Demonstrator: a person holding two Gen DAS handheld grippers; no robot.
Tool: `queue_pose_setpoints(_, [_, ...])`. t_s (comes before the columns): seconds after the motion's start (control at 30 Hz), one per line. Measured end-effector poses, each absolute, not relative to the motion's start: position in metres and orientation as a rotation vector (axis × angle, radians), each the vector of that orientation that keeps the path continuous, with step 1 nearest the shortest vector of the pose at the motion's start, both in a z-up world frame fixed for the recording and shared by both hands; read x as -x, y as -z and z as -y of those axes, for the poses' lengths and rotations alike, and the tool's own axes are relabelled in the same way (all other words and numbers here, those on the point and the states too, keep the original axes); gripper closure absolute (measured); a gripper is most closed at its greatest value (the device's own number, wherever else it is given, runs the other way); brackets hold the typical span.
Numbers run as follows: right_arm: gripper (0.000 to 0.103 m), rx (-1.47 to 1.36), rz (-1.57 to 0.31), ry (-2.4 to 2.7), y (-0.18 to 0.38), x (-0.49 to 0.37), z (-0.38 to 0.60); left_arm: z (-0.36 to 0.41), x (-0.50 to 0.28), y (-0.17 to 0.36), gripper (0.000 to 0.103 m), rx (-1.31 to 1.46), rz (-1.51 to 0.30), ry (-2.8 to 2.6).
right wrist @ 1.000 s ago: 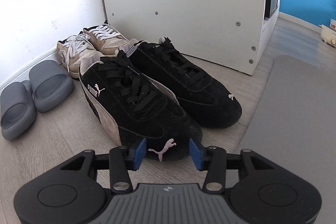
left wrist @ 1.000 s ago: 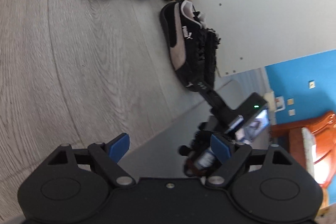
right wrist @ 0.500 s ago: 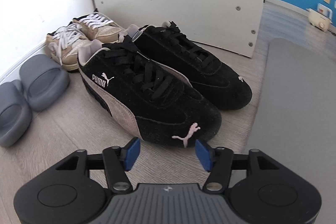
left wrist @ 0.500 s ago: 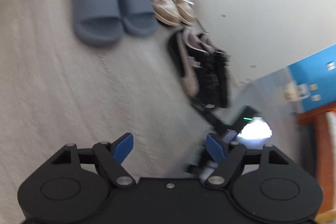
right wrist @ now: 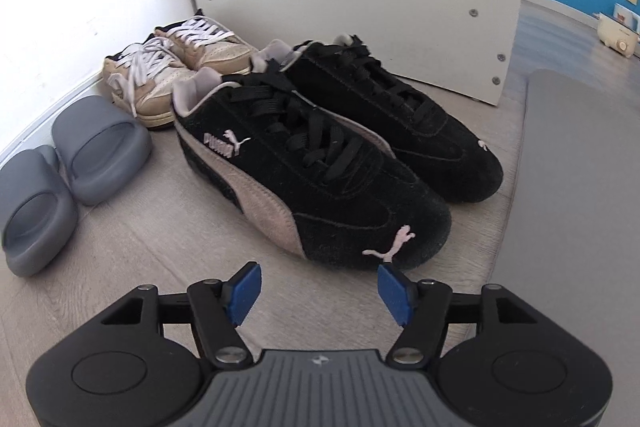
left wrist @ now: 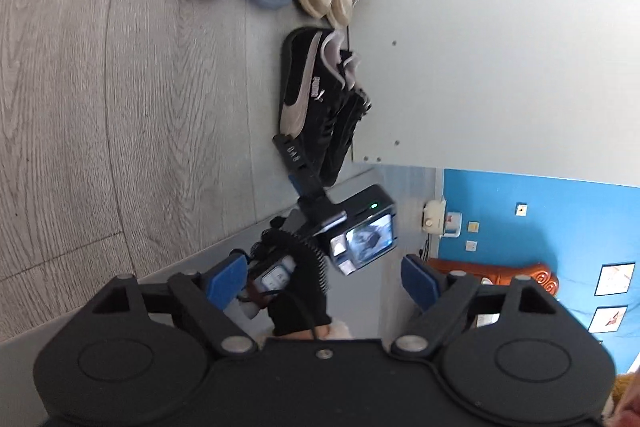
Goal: Organize scattered shoes
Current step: 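Push the Puma sneakers closer to the tan sneakers with the right gripper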
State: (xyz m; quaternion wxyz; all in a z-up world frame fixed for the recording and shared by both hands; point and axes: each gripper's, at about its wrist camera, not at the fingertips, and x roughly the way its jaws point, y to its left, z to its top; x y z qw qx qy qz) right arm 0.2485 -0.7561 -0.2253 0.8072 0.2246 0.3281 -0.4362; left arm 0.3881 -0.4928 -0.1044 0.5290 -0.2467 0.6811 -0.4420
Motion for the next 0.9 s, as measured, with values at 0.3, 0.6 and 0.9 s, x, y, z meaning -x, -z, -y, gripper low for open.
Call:
queue_pose_setpoints(0.3, [0.037, -0.597, -0.694, 0.856, 0.216, -0.286, 0.745, 0.531, -0.427, 0.015, 0.018, 0.396, -1.558, 1.108])
queue_pose_setpoints(0.6, [0.039, -0.403, -0.673, 0.897, 0.214, -0.301, 0.768, 0.606, -0.423, 0.012, 0.018, 0.317, -1.484, 1.194])
queue_pose_setpoints(0.9, [0.043, -0.348, -0.667, 0.966, 0.222, -0.295, 0.811, 0.613, -0.425, 0.054, 0.018, 0.319, -1.556, 1.139])
